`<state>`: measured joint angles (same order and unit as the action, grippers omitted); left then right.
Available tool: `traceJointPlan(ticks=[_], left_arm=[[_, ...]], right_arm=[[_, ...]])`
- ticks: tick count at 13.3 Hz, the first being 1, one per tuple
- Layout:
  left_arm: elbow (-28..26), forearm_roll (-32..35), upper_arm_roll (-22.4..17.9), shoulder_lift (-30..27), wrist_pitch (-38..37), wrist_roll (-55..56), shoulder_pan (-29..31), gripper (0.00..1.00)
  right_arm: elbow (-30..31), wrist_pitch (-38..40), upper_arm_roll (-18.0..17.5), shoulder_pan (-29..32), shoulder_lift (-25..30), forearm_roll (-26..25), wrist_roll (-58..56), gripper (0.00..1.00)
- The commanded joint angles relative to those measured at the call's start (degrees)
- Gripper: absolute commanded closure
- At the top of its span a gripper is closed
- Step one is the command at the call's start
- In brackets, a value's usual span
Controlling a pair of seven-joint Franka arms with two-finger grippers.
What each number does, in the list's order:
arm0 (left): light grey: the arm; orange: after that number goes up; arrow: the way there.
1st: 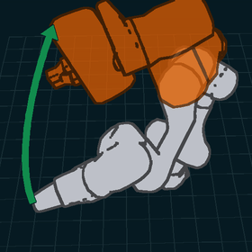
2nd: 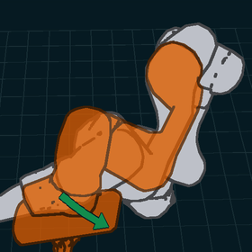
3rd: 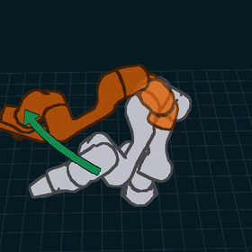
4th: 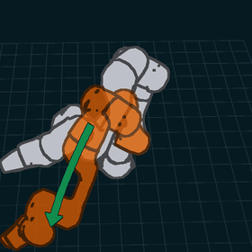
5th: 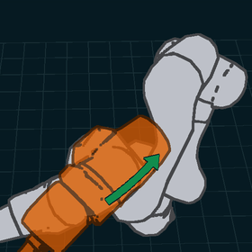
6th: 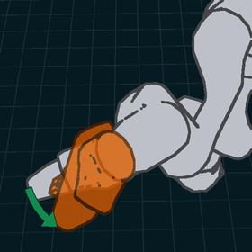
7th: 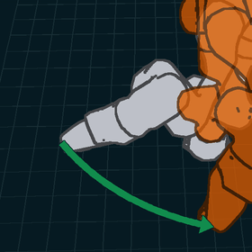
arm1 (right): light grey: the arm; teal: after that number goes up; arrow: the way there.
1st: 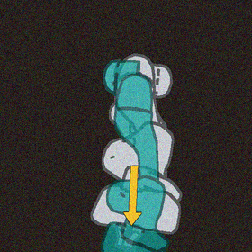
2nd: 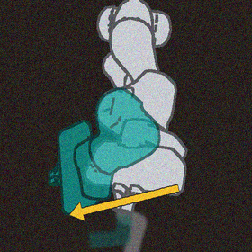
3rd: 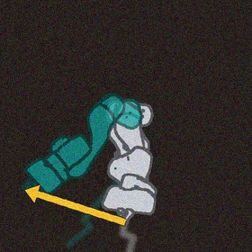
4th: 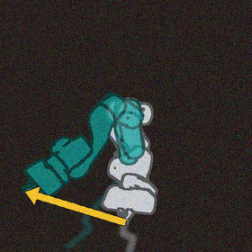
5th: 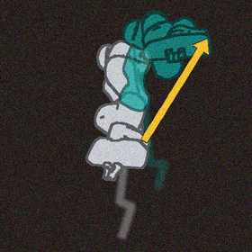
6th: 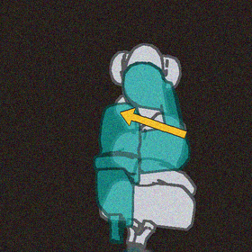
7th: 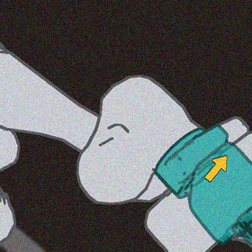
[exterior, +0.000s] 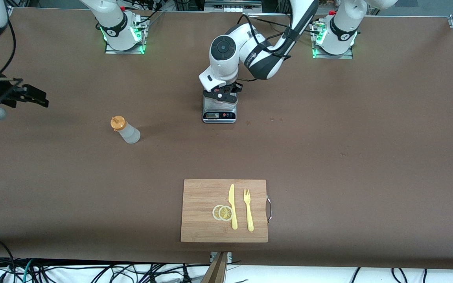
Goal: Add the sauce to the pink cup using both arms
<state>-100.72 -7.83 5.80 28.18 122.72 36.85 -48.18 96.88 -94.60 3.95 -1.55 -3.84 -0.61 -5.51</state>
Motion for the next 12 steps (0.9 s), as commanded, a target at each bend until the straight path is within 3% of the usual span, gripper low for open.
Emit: traceJointPlan(ticks=[1,3,4,6,9,12], left_arm=[[-0.1,-1.4,-0.6,-0.8,0.6,-0.5,-0.4,0.45],[0.3,-1.7,-0.6,-1.5,0.4,-0.7,-0.2,0.11],[0.3,-3.0,-0.7,-2.2,0.3,-0.8,-0.1,0.01],[0.5,-6.0,-0.8,-4.9,-1.4,-1.0,1.4,0.00],[7.4,-5.9,-1.9,-9.3,-15.5,-4.8,5.6,0.00],[10.8,-5.4,-7.4,-15.2,-23.3,-7.7,11.0,0.00]], right_arm=[[0.4,-1.6,-1.0,0.5,-1.9,1.7,-11.2,0.00],[0.7,-2.2,-1.0,2.5,-4.5,5.9,-26.6,0.00],[1.2,-3.1,-1.0,3.5,-5.6,8.8,-32.4,0.00],[2.2,-3.9,-1.0,5.5,-7.4,14.2,-45.9,0.00],[4.8,-4.0,-0.7,8.8,-12.1,26.0,-66.9,0.00],[9.1,-4.0,0.6,10.9,-16.6,37.3,-88.5,0.00]])
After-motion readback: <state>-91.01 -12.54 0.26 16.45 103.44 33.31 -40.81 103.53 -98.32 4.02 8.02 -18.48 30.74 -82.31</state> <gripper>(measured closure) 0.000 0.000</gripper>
